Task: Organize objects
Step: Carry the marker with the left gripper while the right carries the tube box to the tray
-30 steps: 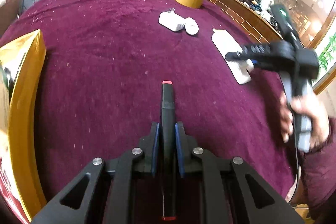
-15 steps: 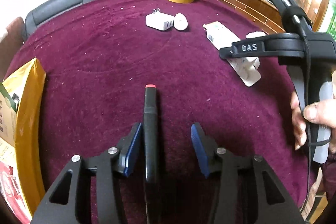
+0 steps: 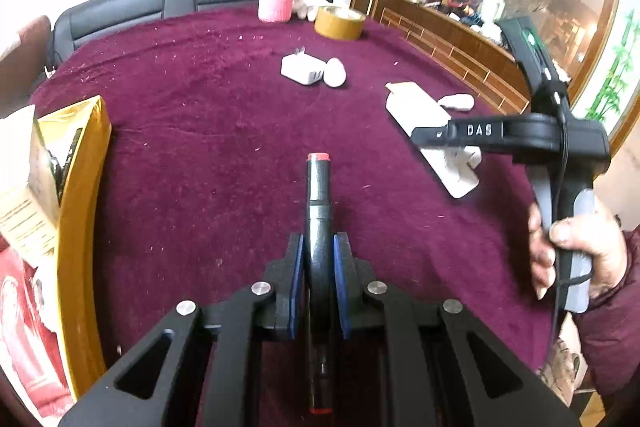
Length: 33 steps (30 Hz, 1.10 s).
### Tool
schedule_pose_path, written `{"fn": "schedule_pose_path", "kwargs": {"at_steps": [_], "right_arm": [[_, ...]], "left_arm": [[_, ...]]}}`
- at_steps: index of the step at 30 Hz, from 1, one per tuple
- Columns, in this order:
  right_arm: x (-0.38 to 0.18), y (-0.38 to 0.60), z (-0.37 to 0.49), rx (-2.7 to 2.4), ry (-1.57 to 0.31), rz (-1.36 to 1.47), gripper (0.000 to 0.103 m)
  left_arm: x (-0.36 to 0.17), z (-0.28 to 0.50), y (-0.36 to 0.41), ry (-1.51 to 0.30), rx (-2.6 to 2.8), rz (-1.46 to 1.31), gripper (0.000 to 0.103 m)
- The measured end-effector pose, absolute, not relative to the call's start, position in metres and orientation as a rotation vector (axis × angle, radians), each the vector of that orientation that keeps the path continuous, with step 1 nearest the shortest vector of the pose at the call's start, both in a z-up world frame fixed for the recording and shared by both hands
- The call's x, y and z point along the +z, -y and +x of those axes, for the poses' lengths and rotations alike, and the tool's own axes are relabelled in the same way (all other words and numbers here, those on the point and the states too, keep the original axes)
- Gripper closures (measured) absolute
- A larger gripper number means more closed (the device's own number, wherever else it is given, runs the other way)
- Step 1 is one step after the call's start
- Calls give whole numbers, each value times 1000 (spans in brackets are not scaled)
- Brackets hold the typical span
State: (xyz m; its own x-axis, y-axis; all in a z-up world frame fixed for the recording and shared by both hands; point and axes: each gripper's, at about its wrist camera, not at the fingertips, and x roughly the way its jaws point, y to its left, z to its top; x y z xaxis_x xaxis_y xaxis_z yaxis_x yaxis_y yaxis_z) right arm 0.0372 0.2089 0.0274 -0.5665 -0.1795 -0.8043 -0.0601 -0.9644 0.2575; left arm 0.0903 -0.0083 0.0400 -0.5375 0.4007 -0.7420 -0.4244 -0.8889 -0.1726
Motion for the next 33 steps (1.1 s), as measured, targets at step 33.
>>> {"fn": "schedule_pose_path", "kwargs": {"at_steps": [33], "right_arm": [[110,31,103,-2287,101,1126,82]], "left_arm": [[103,145,211,335,2769,-1004,89]]}}
